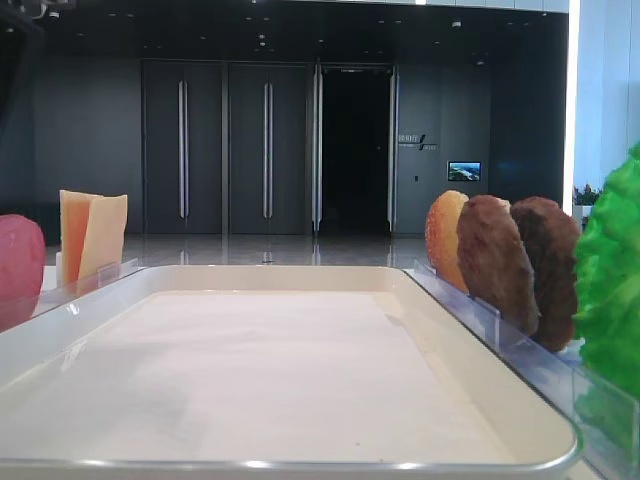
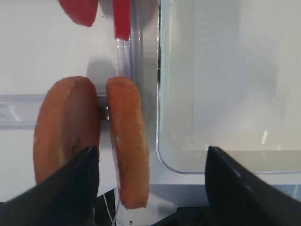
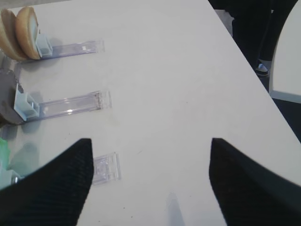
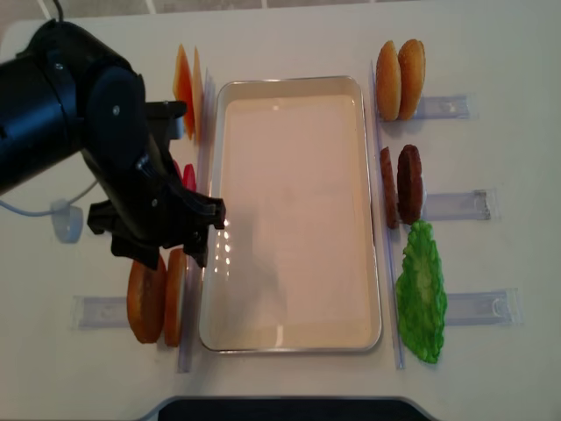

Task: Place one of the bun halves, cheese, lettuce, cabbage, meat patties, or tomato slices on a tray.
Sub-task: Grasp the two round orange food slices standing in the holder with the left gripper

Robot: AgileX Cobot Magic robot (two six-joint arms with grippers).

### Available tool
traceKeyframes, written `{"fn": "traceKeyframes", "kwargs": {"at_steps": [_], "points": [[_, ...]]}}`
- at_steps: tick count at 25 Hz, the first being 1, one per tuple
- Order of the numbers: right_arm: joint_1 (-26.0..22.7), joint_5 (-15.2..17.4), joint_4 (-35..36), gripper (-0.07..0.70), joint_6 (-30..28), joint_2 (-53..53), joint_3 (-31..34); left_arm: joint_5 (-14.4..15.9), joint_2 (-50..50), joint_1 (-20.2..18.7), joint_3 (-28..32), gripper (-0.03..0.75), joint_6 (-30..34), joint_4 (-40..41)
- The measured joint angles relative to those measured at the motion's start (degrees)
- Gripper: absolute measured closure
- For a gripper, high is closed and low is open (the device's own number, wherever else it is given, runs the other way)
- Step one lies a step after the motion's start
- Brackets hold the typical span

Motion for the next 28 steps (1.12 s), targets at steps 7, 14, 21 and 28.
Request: {"fn": "traceKeyframes", "kwargs": {"at_steps": [7,14,21,28], "points": [[0.0,0.0,0.0,0.111,0.0,0.0,0.0,-0.6,2.6,-1.4,0.4,0.181,0.3,-0.4],[0.0,0.0,0.0,0.111,0.0,0.0,0.0,0.4,5.1,-2.7,0.4,0.181,0.3,-0.5],[0.0,0.0,0.0,0.111,0.0,0.0,0.0,4.8,6.3,-2.8,0.4,0.181,0.4,1.3],[0.0,0.0,0.0,0.111,0.0,0.0,0.0,5.3,6.3,-2.8,0.4,0.236,0.4,3.5]]}}
